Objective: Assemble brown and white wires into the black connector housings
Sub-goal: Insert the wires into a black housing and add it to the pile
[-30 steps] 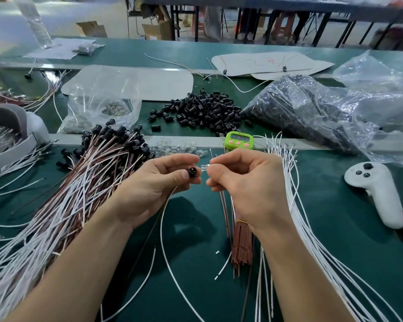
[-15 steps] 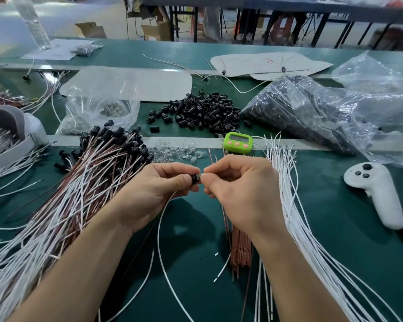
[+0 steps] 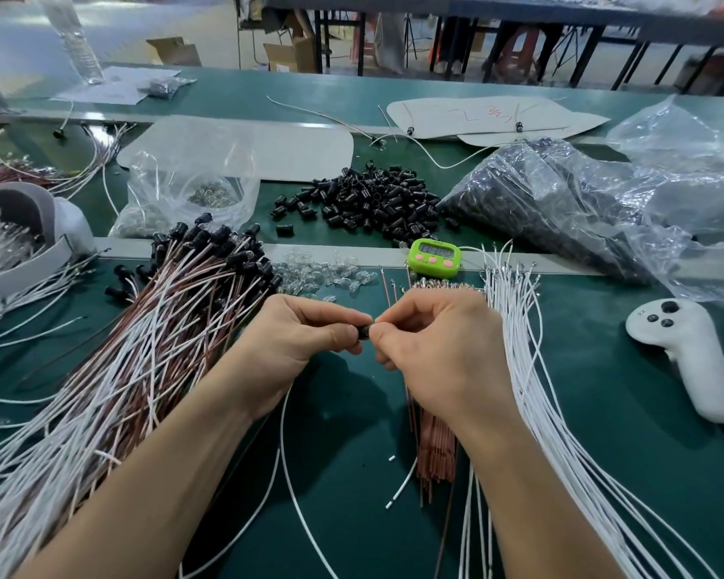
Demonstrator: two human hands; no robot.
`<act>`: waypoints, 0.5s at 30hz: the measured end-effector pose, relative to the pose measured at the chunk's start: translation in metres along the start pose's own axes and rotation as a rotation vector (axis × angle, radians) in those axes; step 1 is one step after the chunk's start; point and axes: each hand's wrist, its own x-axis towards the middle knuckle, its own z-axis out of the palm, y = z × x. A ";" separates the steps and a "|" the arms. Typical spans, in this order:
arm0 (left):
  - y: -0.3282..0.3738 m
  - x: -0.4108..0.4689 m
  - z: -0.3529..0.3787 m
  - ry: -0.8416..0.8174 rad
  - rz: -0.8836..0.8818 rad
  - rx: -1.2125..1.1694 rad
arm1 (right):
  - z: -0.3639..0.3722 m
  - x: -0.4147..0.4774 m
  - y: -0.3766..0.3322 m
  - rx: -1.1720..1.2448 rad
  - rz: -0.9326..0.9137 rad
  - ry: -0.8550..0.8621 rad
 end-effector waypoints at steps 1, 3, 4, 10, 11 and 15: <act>-0.001 0.000 0.001 0.008 0.005 0.006 | -0.001 0.001 0.001 0.021 0.018 -0.021; -0.001 -0.001 0.003 0.021 0.020 0.008 | -0.003 0.004 0.003 0.066 0.058 -0.062; -0.001 -0.002 0.004 0.028 0.030 0.011 | -0.004 0.005 0.004 0.086 0.073 -0.079; -0.001 0.000 0.008 0.047 0.052 -0.022 | -0.001 0.009 0.010 0.260 0.083 -0.114; -0.001 -0.001 0.007 0.043 0.049 -0.041 | -0.002 0.010 0.011 0.298 0.082 -0.136; 0.002 -0.005 0.002 -0.064 0.014 -0.140 | -0.006 0.013 0.013 0.489 0.125 -0.301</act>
